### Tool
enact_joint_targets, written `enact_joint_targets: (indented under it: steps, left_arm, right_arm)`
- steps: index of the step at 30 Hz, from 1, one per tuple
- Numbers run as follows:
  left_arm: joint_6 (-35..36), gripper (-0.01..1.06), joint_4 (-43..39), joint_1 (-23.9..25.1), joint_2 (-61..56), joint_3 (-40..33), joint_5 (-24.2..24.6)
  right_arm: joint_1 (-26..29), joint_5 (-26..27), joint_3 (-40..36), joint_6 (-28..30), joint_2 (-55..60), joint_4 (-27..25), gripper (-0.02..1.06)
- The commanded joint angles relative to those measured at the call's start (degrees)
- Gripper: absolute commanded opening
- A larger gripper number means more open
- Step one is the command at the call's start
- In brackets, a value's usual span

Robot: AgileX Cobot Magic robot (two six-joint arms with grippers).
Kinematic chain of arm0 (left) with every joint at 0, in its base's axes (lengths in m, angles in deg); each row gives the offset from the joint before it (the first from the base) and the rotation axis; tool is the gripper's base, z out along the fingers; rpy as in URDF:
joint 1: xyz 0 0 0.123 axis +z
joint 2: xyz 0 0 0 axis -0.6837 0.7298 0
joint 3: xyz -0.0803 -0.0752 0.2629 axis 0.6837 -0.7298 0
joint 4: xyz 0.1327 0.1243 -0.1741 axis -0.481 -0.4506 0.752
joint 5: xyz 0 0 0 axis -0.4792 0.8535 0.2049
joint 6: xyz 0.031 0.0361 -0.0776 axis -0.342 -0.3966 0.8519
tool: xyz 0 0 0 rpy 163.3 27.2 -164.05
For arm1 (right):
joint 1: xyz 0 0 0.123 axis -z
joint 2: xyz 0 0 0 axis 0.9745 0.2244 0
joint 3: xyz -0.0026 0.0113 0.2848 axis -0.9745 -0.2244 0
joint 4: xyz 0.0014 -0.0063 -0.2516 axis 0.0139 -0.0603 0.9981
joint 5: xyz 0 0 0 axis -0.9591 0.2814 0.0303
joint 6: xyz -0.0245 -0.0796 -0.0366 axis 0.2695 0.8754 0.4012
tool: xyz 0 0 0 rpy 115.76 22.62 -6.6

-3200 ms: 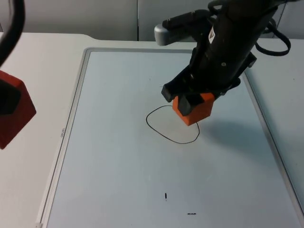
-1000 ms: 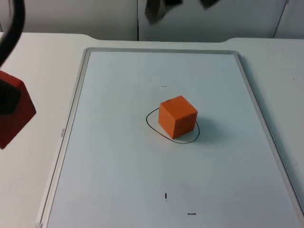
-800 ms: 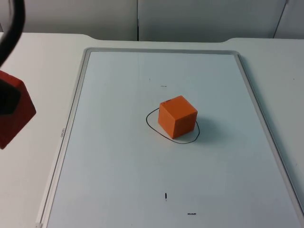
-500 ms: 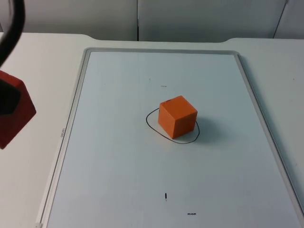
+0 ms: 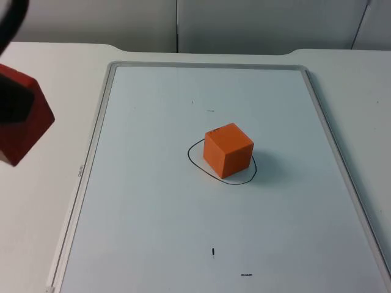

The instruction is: Pick up one cube with the left hand and another cube with the right hand. First place the cube in the right hand at the target position, then stack the cube in the left hand on top.

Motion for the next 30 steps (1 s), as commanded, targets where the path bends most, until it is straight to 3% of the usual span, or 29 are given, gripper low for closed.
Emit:
enact_joint_targets:
  steps: [1,9,15,23,26,30]
  left_arm:
    - [-2.02,0.19,0.76,-0.48,-0.19,0.36,-2.49]
    - [-6.87,0.19,2.75,-0.48,8.34,10.22,-1.45]
    - [-16.19,0.19,7.67,-0.48,22.48,22.50,-0.25]
    - [-28.16,0.19,18.12,-0.48,40.97,34.95,1.67]
    - [-34.16,0.19,24.03,-0.48,48.67,40.55,4.53]
    - [-35.83,0.19,26.24,-0.48,55.05,45.21,6.27]
  right_arm:
    - [-0.19,0.64,-1.32,-0.68,-2.26,0.00,0.97]
    - [-0.19,0.64,-1.42,-0.68,-2.78,0.00,0.97]
    - [-0.19,0.64,-1.42,0.44,-2.79,0.00,0.97]
    - [-0.19,0.39,-1.42,0.43,-2.79,0.00,0.97]
    - [-0.19,-0.24,-1.42,0.43,-2.79,0.00,0.97]
    - [-0.19,-1.69,-1.42,0.43,-2.79,0.00,0.97]
